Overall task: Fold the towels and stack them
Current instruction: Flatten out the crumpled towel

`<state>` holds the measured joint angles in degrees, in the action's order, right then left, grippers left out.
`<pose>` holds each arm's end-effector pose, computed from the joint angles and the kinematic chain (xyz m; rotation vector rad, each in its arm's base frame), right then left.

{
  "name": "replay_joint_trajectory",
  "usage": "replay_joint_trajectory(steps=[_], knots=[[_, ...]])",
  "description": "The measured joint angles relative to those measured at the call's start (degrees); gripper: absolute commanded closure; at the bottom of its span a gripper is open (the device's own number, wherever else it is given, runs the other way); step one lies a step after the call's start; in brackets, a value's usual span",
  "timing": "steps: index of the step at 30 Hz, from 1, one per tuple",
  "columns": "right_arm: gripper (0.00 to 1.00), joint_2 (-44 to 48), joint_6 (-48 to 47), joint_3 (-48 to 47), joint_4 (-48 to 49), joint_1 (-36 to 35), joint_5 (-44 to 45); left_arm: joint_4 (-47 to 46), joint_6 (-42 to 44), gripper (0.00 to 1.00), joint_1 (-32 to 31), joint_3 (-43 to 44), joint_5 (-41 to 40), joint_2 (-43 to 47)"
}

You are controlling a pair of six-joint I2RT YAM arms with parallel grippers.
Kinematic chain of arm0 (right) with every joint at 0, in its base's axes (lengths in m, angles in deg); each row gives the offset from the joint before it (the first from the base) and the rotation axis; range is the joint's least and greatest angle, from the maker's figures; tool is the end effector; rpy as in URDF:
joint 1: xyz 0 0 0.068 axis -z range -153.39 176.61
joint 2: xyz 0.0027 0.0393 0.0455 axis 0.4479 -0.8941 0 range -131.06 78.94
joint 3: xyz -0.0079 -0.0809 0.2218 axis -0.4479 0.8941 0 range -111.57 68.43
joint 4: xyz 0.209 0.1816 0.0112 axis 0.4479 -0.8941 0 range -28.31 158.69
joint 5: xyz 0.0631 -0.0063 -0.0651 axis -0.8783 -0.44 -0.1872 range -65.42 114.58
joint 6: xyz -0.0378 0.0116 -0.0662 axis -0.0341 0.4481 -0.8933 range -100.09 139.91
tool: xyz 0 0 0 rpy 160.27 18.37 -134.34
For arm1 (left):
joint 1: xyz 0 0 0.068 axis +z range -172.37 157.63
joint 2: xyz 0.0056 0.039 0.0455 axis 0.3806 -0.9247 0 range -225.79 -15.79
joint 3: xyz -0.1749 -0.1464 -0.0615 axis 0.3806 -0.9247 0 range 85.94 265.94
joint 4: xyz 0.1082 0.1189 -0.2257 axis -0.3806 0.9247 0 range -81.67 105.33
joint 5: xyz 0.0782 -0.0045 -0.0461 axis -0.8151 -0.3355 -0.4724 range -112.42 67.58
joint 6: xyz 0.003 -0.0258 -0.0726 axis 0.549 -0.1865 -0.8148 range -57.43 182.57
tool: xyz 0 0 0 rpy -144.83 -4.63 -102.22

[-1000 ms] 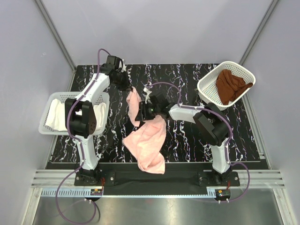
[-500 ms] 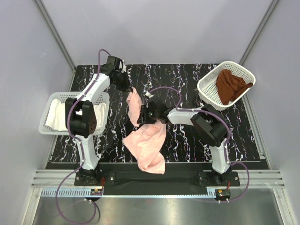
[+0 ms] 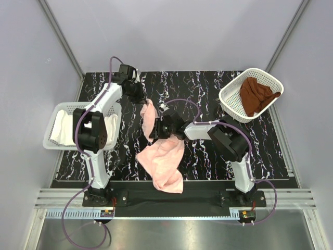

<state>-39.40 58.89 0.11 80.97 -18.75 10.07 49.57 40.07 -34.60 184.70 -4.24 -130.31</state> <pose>0.3046 0.3318 0.0662 -0.2865 2.4157 1.0284 0.4414 -0.1166 0.1915 -0.1107 2.6155 -0.6306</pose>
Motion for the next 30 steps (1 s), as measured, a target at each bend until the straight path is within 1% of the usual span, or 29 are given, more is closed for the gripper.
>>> replay_joint_trajectory(steps=[1, 2, 3, 4, 6, 7, 9, 10, 12, 14, 17, 20, 23, 25, 27, 30], knots=[[0.82, -0.2, 0.35, 0.11, 0.46, -0.07, -0.15, -0.13, 0.0, 1.0, 0.02, -0.09, 0.0, 0.0], [0.91, -0.33, 0.57, 0.22, 0.7, -0.11, -0.15, -0.33, -0.02, 1.0, 0.02, -0.2, 0.0, 0.0], [0.98, -0.35, 0.74, 0.39, 0.79, -0.13, -0.15, -0.57, -0.02, 1.0, 0.02, -0.28, 0.02, 0.0], [1.0, -0.35, 0.94, 0.68, 0.68, -0.13, 0.04, -0.76, 0.0, 1.0, 0.04, -0.48, 0.07, 0.0], [1.0, 0.17, 0.96, 0.87, -0.9, -0.13, 0.92, -0.74, 0.13, 1.0, 0.09, -0.66, 0.09, 0.02], [1.0, 1.22, 0.04, 0.83, -3.48, -0.17, 2.6, -0.63, 0.48, 1.0, 0.09, -0.68, 0.11, 0.15], [1.0, 4.7, -2.29, -0.02, -12.09, -0.22, 6.91, -0.07, 1.51, 1.0, 0.07, -0.68, 0.15, 0.94], [1.0, 6.86, -3.82, -1.33, -18.29, -0.2, 9.62, 0.28, 2.34, 1.0, 0.02, -0.68, 0.15, 1.86], [1.0, 11.56, -6.45, -4.68, -28.39, -0.13, 13.75, 1.86, 4.35, 1.0, -0.37, -0.68, 0.0, 5.11], [1.0, 18.05, -9.4, -9.33, -38.73, -0.07, 18.78, 3.37, 6.36, 1.0, -0.87, -0.72, -0.17, 10.84], [1.0, 29.35, -13.05, -16.48, -51.01, 0.04, 25.7, 3.76, 9.07, 1.0, -2.51, -1.16, -0.09, 23.63], [1.0, 41.33, -16.44, -21.59, -58.73, 0.04, 29.73, 3.26, 10.86, 1.0, -4.92, -1.09, 1.18, 37.2], [1.0, 53.86, -20.15, -24.15, -60.5, -0.07, 29.07, 2.43, 11.47, 1.0, -10.16, 0.0, 6.51, 48.76], [1.0, 61.77, -23.32, -23.96, -58.53, -0.26, 24.26, 1.16, 10.82, 1.0, -14.43, 0.68, 10.43, 53.27], [1.0, 69.79, -25.33, -20.96, -54.29, -0.44, 19.58, -1.27, 8.9, 1.0, -18.05, 0.81, 14.58, 56.46], [1.0, 77.94, -27.28, -19.23, -50.53, -0.79, 13.22, -3.78, 5.79, 1.0, -20.46, 1.16, 20.09, 57.59]])
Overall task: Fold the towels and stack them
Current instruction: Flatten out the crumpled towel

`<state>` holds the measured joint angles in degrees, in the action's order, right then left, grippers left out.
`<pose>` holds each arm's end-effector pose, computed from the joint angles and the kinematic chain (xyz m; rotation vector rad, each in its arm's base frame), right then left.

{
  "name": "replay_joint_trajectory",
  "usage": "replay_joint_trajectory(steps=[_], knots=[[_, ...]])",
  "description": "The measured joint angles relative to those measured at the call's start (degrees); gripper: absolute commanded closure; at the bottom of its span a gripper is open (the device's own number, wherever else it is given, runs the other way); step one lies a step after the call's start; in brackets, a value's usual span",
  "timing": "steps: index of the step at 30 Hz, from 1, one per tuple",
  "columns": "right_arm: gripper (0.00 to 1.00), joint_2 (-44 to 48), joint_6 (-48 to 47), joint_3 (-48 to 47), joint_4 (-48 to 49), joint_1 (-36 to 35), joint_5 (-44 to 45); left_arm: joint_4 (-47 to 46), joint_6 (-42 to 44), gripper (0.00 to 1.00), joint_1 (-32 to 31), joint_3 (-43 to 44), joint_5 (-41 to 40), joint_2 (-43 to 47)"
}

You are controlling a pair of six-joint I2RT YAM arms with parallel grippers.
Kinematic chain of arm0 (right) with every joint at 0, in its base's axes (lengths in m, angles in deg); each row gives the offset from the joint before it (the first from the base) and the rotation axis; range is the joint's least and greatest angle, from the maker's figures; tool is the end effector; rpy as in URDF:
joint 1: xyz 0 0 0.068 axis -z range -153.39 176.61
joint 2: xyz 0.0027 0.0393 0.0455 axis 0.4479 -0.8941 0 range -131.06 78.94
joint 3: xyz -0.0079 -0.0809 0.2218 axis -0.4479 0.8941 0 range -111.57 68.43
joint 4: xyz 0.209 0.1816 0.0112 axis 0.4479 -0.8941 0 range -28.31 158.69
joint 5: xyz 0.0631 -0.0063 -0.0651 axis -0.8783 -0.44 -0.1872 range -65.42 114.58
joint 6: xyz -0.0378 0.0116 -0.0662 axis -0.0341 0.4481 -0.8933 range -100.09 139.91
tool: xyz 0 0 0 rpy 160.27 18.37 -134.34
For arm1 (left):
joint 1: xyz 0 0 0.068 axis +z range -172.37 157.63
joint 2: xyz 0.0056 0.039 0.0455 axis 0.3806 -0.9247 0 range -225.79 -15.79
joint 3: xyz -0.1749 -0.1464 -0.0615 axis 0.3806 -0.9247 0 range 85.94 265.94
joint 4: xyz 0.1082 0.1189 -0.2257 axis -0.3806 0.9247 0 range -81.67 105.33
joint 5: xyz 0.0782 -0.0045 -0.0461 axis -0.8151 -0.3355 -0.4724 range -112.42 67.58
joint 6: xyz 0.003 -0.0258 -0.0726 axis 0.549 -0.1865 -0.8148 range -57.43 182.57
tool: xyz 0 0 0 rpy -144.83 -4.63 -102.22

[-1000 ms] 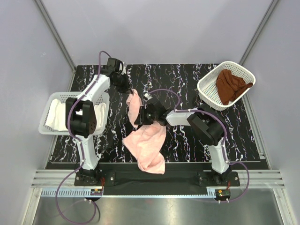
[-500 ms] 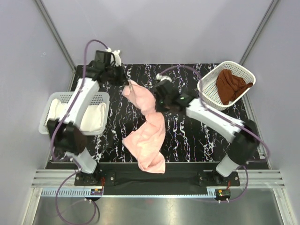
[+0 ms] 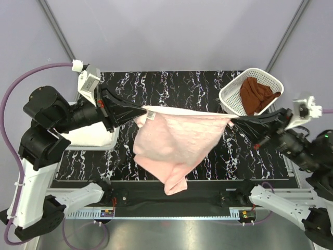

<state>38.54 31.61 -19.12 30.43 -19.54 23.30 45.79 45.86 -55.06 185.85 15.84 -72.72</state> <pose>0.0820 0.0875 0.5141 -0.4538 1.3988 0.8452 0.1229 -0.1272 0.5372 0.7797 1.4127 -1.1689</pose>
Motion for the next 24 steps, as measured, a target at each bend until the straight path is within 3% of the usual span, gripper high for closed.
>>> replay_joint_trajectory(steps=[8, 16, 24], knots=[[1.0, -2.6, -2.97, -5.25, 1.81, 0.35, -4.5, -1.99, -7.04, 1.0, 0.2, 6.91, 4.98, -2.49], [1.0, -5.31, -7.39, -4.33, 12.96, 0.35, -2.32, 0.09, -5.01, 1.0, 0.17, 20.2, 2.43, -8.46], [1.0, -16.61, -18.53, -21.88, 12.9, 0.57, 1.38, -5.07, -3.43, 1.0, 0.66, 25.59, -1.03, -15.12]])
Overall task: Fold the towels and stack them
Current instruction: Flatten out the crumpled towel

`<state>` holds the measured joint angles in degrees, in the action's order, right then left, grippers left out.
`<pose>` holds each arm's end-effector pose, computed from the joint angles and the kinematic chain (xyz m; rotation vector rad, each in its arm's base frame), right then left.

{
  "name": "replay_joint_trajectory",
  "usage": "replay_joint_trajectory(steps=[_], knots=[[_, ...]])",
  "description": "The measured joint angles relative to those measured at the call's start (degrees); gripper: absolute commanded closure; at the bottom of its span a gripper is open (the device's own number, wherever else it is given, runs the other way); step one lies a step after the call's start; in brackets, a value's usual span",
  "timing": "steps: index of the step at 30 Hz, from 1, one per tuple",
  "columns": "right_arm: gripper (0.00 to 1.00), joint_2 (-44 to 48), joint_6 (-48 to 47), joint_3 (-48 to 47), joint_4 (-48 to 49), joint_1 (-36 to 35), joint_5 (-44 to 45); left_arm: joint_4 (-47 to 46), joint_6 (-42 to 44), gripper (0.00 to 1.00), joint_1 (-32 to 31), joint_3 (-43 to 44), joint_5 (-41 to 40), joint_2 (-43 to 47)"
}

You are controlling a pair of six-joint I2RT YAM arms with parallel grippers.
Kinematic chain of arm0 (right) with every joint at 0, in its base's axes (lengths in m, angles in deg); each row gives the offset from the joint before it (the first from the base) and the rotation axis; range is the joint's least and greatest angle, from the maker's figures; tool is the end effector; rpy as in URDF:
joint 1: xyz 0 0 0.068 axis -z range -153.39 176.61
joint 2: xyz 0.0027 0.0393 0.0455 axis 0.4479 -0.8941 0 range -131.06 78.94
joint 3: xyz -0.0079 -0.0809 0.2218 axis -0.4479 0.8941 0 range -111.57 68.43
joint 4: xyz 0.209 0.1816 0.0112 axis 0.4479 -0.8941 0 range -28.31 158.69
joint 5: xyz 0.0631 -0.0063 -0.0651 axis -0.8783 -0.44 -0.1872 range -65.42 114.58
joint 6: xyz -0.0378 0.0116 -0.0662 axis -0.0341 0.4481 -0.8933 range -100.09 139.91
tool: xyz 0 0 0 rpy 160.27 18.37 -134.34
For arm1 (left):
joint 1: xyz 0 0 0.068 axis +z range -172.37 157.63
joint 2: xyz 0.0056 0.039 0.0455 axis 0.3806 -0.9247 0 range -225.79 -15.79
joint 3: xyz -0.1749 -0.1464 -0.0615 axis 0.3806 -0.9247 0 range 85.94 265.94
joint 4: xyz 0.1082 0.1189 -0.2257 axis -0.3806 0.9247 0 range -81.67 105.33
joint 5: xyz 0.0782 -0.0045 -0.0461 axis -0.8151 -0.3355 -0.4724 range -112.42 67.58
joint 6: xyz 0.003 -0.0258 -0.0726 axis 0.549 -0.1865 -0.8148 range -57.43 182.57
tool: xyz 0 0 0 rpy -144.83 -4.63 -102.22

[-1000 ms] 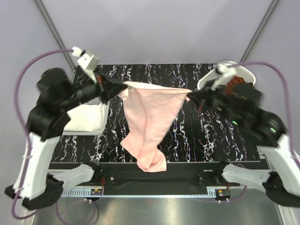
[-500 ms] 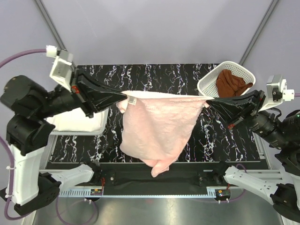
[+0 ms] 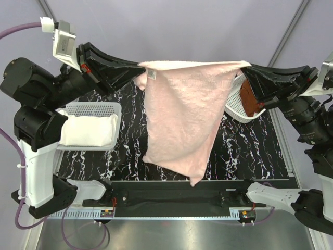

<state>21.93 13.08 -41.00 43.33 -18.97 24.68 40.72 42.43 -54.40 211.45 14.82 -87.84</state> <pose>0.0935 0.0952 0.6105 -0.4923 1.0038 0.6048 0.1279 -0.1269 0.6198 0.7290 1.1625 -1.1620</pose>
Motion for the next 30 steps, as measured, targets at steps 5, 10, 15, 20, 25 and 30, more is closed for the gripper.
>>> replay_joint_trajectory(steps=[5, 10, 15, 20, 25, 30], knots=[[1.0, -2.43, -5.75, -3.63, 0.35, -0.02, 1.31, -3.1, 2.14, 1.0, 0.04, 5.77, -1.6, -3.08], [1.0, -2.84, -9.27, -3.82, -1.03, -0.02, 3.5, -1.64, 5.35, 1.0, 0.0, 5.92, -4.59, -3.52], [1.0, -1.11, -7.56, -4.48, -6.45, 0.0, 1.2, -2.08, 5.4, 1.0, 0.0, -2.25, -4.42, 0.59], [1.0, 5.68, -1.57, 0.83, -7.34, -0.09, -6.45, -6.19, 0.63, 1.0, -0.46, -10.12, 3.39, 6.58], [1.0, 10.23, 3.82, 7.76, -4.55, -0.11, -10.84, -8.02, -2.34, 1.0, -0.55, -10.27, 8.2, 8.15], [1.0, 8.46, 3.65, 8.37, -0.55, -0.13, -5.6, -1.14, 1.51, 1.0, -0.55, -2.99, 4.52, 3.63]])
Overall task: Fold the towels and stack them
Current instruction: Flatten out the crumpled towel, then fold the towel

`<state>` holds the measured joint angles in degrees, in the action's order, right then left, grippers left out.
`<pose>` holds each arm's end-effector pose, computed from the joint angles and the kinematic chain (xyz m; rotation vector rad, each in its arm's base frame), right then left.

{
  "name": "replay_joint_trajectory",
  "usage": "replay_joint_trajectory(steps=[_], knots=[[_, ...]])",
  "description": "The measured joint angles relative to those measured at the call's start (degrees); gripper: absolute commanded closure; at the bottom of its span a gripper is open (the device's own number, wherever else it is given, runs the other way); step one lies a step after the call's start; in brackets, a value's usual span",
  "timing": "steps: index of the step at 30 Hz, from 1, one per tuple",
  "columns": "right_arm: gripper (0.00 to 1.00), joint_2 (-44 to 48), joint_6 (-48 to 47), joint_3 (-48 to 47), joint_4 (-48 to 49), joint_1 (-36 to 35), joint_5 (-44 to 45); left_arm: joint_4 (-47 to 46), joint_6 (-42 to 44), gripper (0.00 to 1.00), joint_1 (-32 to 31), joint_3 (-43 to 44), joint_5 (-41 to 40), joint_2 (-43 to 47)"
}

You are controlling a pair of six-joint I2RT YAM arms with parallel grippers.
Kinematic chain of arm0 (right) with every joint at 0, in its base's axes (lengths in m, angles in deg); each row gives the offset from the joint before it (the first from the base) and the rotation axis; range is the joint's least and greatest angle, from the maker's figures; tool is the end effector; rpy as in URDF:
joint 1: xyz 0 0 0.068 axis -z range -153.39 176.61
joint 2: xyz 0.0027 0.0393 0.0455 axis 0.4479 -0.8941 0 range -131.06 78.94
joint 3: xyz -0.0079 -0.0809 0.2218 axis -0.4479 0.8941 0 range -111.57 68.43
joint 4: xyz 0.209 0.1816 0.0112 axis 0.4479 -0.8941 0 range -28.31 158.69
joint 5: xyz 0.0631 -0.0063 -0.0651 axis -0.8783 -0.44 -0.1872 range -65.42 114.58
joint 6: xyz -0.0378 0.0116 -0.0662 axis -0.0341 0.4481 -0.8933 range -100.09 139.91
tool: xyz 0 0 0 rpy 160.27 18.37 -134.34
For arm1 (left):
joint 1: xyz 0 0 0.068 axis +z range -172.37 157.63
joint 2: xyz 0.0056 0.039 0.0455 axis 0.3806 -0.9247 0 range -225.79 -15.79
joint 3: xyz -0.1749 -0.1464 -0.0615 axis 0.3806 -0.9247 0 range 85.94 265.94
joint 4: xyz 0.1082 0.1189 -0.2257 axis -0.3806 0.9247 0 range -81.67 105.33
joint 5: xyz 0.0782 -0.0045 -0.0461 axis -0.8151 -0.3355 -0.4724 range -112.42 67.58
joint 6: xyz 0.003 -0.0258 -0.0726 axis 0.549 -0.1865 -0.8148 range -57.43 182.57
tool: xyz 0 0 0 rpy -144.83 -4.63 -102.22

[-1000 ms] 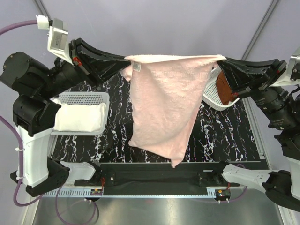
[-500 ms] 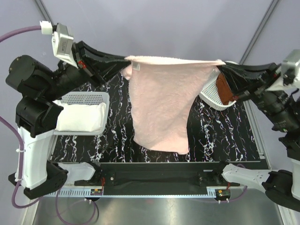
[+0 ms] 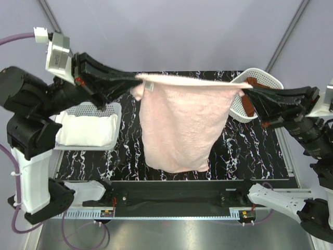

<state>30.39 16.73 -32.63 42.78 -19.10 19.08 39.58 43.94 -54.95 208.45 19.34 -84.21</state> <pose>0.0700 0.0808 0.5893 -0.5492 0.9952 0.7159 0.1071 -0.1203 0.6185 0.8230 1.0978 -1.1838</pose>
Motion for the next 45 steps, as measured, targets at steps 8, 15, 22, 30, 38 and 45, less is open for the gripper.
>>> replay_joint_trajectory(steps=[8, 15, 22, 30, 38, 45], knots=[[1.0, -21.05, -19.74, -13.22, 11.72, 0.85, 20.35, 2.54, 6.71, 1.0, 9.07, 12.81, -11.56, -18.21], [1.0, -44.3, -22.99, -16.48, 14.82, 15.65, 19.85, -1.03, 9.86, 1.0, 17.44, 7.98, -15.34, -31.58], [1.0, -63.41, -16.9, -19.93, 11.56, 25.14, 11.02, -4.44, 12.28, 1.0, 21.46, 9.18, -14.71, -46.29], [1.0, -83.89, -10.95, -40.13, 8.35, 32.13, -3.76, -12.04, 11.39, 1.0, 23.19, 12.76, -11.61, -62.01], [1.0, -84.46, -9.25, -27.43, 16.24, 33.73, -9.64, -16.24, 12.48, 1.0, 23.89, 9.86, -9.35, -62.77], [1.0, -78.79, -10.14, -13.16, 14.23, 33.62, -12.22, -8.46, 18.14, 1.0, 23.56, -0.15, -8.41, -58.82]])
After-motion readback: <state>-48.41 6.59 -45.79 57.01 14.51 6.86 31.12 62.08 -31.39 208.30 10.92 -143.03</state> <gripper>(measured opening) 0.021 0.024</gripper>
